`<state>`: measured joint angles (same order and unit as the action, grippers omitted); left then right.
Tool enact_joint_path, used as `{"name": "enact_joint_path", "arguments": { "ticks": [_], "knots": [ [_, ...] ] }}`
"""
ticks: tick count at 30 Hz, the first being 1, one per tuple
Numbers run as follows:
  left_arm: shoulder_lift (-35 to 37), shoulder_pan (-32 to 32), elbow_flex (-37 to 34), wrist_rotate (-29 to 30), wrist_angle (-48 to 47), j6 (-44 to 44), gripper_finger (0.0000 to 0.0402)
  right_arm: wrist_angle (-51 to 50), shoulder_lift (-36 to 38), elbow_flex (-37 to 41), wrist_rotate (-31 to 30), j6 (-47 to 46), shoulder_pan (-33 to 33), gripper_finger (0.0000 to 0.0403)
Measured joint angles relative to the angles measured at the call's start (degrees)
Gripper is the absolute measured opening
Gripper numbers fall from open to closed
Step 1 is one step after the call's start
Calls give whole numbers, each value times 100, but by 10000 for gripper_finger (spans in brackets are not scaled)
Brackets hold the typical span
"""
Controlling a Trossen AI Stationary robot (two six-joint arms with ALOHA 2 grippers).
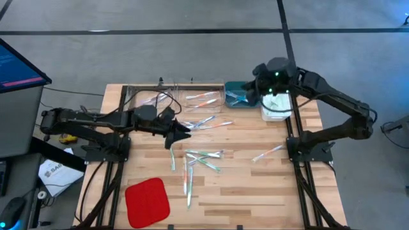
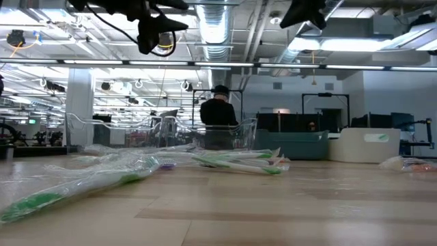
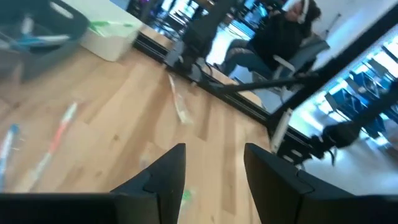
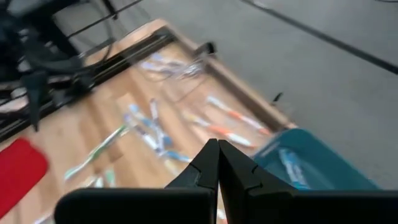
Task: Pick & Place Toothbrushes
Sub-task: Put the violet toothbrush into the left transparent bin
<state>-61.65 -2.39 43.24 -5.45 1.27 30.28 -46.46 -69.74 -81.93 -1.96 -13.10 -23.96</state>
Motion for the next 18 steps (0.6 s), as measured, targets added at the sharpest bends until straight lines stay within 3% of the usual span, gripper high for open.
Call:
{"name": "enact_joint_path", "arguments": {
  "ticks": [13,18],
  "knots": [
    [0,496,2,110,-1276,17,159,41,-829,2,-4,-49,1536,1],
    [0,657,2,110,-1438,69,159,318,-1201,2,-104,-293,1912,31]
  ]
}}
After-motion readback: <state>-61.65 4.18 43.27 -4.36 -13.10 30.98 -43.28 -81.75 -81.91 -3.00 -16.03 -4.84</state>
